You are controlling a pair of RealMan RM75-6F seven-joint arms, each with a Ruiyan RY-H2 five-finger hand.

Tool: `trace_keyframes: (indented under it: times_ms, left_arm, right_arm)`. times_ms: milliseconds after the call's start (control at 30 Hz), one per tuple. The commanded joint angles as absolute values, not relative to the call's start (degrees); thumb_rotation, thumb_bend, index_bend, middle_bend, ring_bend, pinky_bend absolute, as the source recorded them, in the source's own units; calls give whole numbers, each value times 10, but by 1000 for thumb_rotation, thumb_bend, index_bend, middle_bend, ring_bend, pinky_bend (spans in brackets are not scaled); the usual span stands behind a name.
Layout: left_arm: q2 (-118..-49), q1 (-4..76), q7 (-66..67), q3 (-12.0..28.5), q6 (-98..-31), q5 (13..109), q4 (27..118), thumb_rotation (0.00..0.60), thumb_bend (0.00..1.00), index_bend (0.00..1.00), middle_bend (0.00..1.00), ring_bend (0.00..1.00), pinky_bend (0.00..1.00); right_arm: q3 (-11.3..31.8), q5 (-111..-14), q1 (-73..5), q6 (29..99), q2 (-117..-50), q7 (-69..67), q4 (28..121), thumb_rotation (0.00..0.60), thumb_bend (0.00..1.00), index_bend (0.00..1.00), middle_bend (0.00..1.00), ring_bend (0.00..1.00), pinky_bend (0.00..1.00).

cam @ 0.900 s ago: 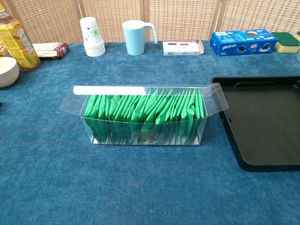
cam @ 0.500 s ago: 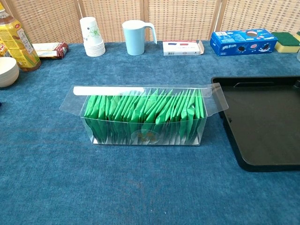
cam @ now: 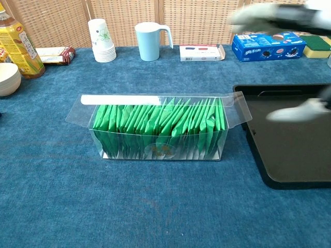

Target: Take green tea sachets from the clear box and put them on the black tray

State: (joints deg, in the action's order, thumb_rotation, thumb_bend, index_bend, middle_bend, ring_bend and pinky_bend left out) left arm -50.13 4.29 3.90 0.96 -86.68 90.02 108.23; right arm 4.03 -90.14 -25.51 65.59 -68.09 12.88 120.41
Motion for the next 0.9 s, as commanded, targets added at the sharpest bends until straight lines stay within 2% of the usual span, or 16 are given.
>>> trace_keyframes:
  times_ms: [33, 333, 667, 900]
  left_arm:
    - [-495, 44, 35, 13, -869, 899, 1082, 600, 181, 129, 77, 95, 265]
    - [-490, 49, 27, 17, -869, 906, 1076, 600, 181, 129, 77, 95, 265]
    - [-498, 53, 28, 8, -852, 911, 1076, 599, 182, 129, 77, 95, 265]
    - [-508, 55, 31, 3, -838, 904, 1071, 600, 182, 129, 77, 95, 265]
  right_arm:
    - [72, -868, -300, 608, -725, 160, 1207, 600, 93, 0, 0, 12, 0]
    - [121, -748, -372, 546, -800, 221, 1161, 600, 93, 0, 0, 14, 0]
    - [147, -647, -431, 541, -869, 295, 1084, 600, 93, 0, 0, 21, 0]
    - [160, -611, -459, 547, -891, 312, 1039, 600, 104, 0, 11, 43, 22]
